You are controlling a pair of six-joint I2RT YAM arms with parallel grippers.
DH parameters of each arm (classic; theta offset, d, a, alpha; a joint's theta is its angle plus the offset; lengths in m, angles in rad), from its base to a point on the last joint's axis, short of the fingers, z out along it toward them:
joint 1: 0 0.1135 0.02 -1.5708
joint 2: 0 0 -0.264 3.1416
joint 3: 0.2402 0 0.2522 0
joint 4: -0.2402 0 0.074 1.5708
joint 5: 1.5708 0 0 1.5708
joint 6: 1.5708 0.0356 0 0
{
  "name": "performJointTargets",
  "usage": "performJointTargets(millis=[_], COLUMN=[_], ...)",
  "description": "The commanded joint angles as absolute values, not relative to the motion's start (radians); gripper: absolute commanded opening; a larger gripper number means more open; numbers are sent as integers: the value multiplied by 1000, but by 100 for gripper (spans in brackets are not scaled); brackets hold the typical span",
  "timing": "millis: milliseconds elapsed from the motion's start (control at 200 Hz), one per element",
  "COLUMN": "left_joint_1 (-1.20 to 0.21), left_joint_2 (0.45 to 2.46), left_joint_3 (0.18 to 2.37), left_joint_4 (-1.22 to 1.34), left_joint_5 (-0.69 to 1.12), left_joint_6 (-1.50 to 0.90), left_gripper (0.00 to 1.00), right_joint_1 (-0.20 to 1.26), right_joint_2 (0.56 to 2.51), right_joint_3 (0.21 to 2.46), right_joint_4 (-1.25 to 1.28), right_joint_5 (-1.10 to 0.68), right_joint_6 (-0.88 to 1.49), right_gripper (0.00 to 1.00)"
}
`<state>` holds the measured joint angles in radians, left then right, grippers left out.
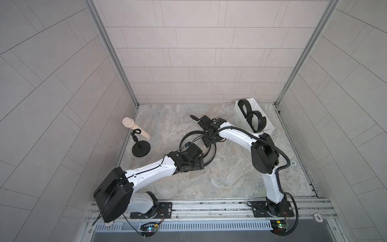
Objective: Place the belts into the storage roll
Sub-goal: Roll the belt at the center of the board.
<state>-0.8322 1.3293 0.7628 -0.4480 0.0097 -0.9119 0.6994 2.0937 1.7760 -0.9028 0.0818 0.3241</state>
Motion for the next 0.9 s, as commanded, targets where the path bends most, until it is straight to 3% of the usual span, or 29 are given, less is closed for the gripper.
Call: performJointTargets(millis=[0, 310, 451, 551, 646, 766, 891], left_joint_1=[-837, -838, -829, -818, -793, -730, -609], left_joint_2=[1345, 1449, 1520, 1557, 1573, 1559, 1551], left_joint_3=[785, 823, 830, 827, 812, 791, 794], left_joint_4=[-440, -400, -402, -413, -428, -472, -514], left_joint_5=[38, 33, 32, 33, 33, 6, -28], left_joint_6=[-1019, -1103, -1096, -1073, -1042, -983, -888], left_gripper=[91, 91, 84, 72, 54, 20, 5], right_joint_1=[695, 657, 649, 635, 605, 551, 496], right_joint_2=[2057, 2164, 2214, 2220, 2178, 2098, 2036], right_joint_3=[1783, 1816, 1823, 1790, 1701, 1563, 1441], right_joint_4=[-935, -905, -903, -901, -879, -841, -822], right_joint_5=[122, 69, 63, 68, 68, 62, 49], right_joint_6=[313, 278, 276, 272, 275, 272, 266], right_gripper=[78, 84, 84, 79, 73, 58, 50])
